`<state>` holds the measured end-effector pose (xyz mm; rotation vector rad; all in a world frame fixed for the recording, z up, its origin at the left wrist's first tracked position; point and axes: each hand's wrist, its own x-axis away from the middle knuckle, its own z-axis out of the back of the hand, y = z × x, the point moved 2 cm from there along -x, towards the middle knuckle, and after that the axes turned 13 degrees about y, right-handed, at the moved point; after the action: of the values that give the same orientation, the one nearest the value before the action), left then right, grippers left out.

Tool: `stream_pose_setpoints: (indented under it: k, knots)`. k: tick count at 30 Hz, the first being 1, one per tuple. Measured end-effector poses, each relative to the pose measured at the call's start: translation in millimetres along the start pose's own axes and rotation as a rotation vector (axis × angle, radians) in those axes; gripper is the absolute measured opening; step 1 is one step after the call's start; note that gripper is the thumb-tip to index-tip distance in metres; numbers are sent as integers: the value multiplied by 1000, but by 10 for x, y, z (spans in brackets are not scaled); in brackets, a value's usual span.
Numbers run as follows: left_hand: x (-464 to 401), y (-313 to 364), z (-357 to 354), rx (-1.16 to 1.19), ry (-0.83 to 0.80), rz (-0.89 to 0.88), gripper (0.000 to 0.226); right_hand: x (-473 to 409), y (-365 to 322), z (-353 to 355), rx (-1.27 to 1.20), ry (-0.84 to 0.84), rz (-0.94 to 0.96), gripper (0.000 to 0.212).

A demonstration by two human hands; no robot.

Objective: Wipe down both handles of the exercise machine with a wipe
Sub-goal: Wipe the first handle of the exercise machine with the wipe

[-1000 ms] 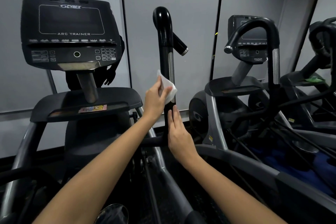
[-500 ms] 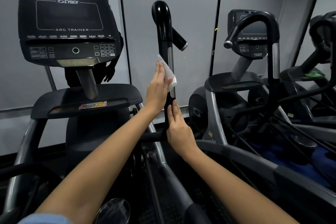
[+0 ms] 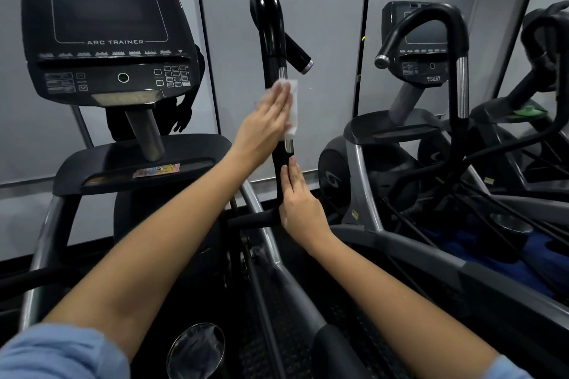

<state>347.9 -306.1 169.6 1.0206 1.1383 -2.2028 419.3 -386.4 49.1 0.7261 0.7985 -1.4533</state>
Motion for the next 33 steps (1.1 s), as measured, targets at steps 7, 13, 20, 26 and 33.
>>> stream_pose_setpoints:
  k: [7, 13, 20, 26, 33]
  knots:
    - [8, 119, 43, -337, -182, -386, 61, 16, -16, -37, -56, 25, -10, 76]
    - [-168, 101, 225, -187, -303, -309, 60, 24, -3, -51, -87, -1, -21, 71]
    - [-338, 143, 74, -318, -403, -390, 38, 23, -15, 0, -126, -40, -42, 72]
    - [-458, 3, 135, -368, -239, -578, 32, 37, 8, -2, -174, -33, -16, 70]
    - [-398, 57, 44, -271, -333, -578, 24, 60, -11, 25, -207, -49, -53, 71]
